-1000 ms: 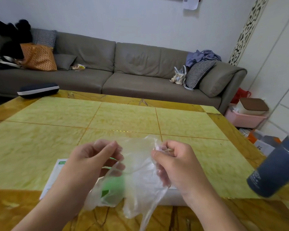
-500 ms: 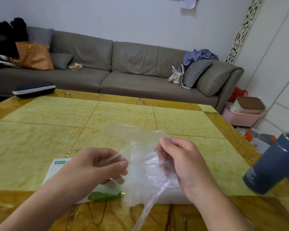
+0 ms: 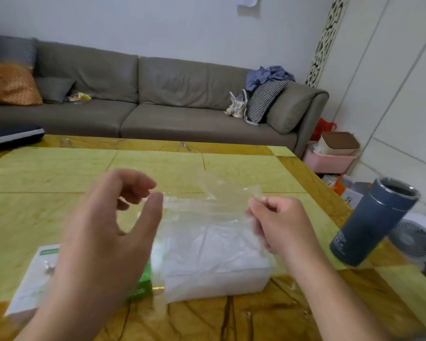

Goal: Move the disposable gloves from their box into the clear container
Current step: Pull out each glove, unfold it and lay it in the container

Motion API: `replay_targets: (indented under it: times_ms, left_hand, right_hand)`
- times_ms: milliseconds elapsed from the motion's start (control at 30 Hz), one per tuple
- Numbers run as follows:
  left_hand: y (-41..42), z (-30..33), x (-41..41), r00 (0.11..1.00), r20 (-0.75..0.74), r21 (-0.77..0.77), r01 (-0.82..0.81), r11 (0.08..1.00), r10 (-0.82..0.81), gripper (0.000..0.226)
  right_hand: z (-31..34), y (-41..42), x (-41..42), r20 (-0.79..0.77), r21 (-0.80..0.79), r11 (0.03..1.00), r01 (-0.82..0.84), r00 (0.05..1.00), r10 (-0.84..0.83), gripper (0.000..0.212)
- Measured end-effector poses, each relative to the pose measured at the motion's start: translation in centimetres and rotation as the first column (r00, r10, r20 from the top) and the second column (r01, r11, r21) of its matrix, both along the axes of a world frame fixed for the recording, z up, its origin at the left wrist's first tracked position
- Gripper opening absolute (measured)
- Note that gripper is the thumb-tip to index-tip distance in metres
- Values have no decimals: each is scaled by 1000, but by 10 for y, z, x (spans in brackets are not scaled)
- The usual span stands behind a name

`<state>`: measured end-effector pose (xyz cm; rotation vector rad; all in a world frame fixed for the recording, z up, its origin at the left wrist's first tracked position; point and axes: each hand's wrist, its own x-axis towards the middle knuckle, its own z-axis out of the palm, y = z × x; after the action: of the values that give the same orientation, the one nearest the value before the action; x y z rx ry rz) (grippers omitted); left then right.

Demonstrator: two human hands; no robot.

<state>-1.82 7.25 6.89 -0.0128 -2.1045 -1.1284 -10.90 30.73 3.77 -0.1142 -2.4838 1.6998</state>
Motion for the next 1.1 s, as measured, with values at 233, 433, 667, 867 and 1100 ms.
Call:
replay_targets:
  times_ms: [233,433,667,867,1100]
  left_hand:
    - [77,-34,-26,800,592,-477,446,757,-98,31]
    - [72,-60,-46,688,725,-438,490,753,-26,25]
    - [63,-47,-61,610,792,-451,551,702,30,65]
    - [66,-39,-71,619,772,-560,559,612,142,71]
    - [75,-44,-84,611,774,-581,581,569,166,58]
  right_hand:
    - [-18,-2,-3,50,265,963,-42,998,30,35]
    - [-21,3,-2,4,541,841,-1,1000,-1,31]
    - [-22,6,-5,-33,742,669,42,999,-27,26]
    - [-23,5,-3,-24,775,631,40,999,-35,22]
    - [-20,-1,3,-33,808,586,56,998,-50,19]
